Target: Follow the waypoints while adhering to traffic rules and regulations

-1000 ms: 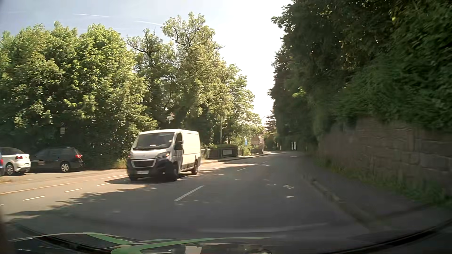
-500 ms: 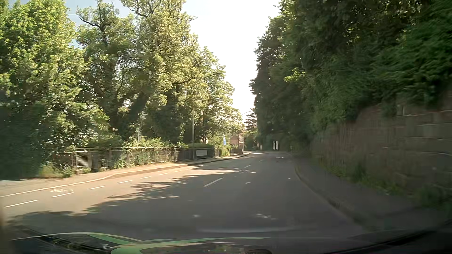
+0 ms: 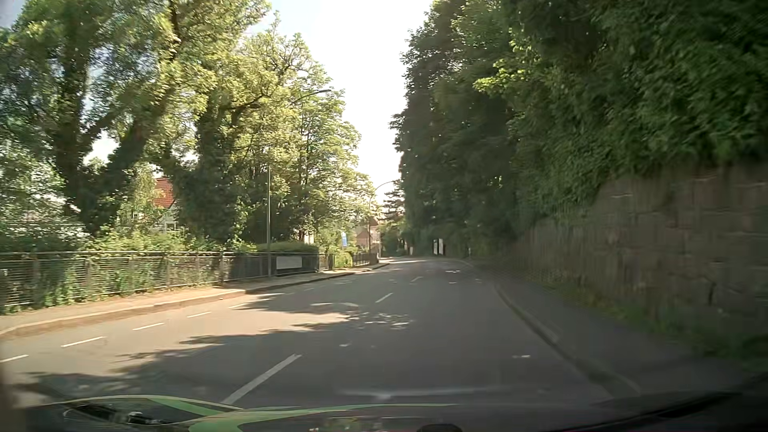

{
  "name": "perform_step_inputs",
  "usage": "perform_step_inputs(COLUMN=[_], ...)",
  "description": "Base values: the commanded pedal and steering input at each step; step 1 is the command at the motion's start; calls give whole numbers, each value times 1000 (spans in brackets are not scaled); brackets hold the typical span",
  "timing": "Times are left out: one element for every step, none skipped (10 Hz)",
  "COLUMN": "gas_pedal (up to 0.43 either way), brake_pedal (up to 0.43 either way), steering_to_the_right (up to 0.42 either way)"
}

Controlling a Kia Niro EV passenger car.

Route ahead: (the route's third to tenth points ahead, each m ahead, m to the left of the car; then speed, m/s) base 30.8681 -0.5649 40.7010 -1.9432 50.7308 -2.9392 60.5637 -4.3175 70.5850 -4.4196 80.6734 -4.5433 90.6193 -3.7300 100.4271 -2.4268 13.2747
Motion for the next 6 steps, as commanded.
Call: perform_step_inputs(gas_pedal=[20,20,20,20,20,20], brake_pedal=[0,0,0,0,0,0], steering_to_the_right=[47,45,43,41,39,36])
